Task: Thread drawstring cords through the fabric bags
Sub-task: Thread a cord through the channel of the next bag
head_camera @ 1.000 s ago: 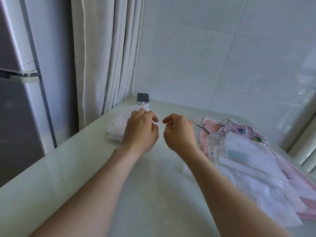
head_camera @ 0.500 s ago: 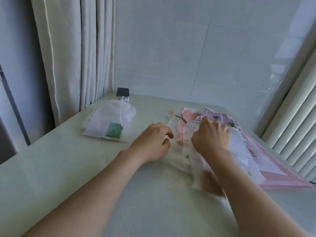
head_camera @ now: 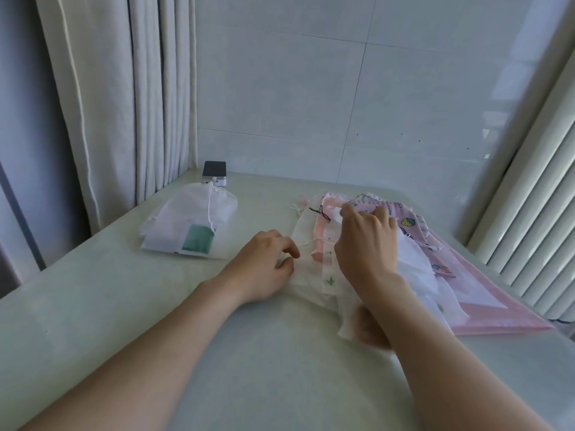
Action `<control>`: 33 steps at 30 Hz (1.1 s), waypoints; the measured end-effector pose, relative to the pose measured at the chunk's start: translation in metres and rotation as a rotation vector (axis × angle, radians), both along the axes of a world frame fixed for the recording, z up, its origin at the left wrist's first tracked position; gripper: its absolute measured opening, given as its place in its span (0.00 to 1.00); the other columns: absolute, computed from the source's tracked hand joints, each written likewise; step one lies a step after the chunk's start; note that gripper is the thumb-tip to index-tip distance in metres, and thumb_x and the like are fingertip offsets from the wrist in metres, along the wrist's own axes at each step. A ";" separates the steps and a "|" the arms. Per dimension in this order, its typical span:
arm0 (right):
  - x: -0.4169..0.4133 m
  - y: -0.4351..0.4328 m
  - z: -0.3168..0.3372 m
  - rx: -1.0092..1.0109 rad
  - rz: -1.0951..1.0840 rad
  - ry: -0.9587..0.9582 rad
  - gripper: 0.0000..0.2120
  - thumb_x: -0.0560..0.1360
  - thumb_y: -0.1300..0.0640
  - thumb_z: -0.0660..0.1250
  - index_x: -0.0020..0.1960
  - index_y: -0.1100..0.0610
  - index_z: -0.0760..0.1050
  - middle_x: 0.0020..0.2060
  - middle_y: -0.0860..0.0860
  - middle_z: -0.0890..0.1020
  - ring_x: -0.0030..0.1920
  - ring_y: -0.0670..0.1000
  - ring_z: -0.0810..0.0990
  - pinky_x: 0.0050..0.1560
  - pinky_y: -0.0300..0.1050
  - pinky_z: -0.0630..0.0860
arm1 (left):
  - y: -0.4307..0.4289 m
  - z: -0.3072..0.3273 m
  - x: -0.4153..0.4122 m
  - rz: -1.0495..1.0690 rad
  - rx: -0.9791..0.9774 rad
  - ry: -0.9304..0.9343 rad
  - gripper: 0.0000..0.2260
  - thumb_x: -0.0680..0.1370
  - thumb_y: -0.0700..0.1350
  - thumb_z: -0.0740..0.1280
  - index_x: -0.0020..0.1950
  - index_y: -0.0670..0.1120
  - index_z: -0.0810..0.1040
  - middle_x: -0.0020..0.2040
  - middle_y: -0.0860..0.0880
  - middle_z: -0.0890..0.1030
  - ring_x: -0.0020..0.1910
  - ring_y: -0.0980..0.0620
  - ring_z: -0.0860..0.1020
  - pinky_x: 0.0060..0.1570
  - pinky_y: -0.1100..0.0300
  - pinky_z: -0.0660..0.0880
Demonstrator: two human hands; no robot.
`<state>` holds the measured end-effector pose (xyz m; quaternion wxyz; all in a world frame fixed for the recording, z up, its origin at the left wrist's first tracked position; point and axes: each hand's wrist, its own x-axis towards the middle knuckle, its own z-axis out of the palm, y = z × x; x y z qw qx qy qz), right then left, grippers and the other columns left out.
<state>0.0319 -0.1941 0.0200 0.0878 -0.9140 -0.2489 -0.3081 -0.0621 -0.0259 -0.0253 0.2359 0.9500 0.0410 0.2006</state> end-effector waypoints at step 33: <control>-0.001 0.017 -0.017 0.029 0.329 0.168 0.31 0.74 0.66 0.63 0.75 0.53 0.65 0.56 0.51 0.82 0.59 0.59 0.77 0.51 0.50 0.62 | 0.016 0.023 -0.011 0.309 0.017 -0.435 0.18 0.80 0.42 0.62 0.69 0.50 0.77 0.58 0.46 0.69 0.48 0.43 0.76 0.52 0.50 0.76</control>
